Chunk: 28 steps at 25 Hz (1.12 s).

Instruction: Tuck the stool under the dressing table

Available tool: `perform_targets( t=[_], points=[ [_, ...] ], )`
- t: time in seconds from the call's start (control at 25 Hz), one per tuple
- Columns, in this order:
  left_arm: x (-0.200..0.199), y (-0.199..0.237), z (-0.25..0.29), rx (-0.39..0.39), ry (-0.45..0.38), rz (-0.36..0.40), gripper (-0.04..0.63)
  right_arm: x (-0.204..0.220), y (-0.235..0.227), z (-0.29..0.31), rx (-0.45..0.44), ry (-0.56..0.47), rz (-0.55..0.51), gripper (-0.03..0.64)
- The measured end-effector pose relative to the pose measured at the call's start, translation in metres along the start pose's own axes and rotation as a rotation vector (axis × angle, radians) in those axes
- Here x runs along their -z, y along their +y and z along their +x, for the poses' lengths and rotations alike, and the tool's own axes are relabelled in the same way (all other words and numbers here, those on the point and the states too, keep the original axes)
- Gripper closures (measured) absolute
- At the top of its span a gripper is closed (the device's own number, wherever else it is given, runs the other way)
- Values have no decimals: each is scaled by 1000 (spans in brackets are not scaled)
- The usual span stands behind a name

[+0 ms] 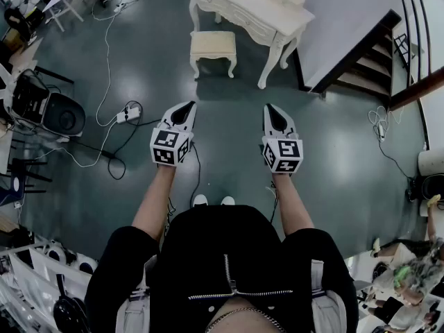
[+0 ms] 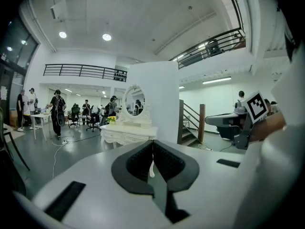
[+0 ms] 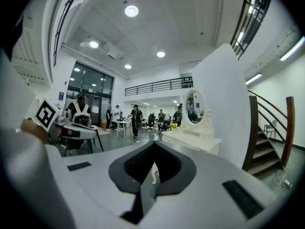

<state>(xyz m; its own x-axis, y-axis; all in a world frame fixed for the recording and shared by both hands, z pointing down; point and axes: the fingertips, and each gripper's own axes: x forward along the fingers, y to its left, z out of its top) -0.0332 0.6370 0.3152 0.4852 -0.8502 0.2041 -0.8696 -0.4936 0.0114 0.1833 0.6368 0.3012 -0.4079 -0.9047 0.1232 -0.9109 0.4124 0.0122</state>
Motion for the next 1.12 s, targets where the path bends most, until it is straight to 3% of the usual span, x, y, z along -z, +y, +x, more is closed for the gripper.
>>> perform_targets(
  t=[0.2, 0.68, 1.12],
  points=[
    [8, -12, -2, 12, 14, -14, 574, 14, -6, -7, -17, 8, 55, 612],
    [25, -30, -15, -54, 36, -24, 574, 27, -19, -18, -37, 14, 73, 611],
    [8, 4, 66, -13, 2, -31, 574, 24, -47, 47, -25, 39, 37, 611]
  ],
)
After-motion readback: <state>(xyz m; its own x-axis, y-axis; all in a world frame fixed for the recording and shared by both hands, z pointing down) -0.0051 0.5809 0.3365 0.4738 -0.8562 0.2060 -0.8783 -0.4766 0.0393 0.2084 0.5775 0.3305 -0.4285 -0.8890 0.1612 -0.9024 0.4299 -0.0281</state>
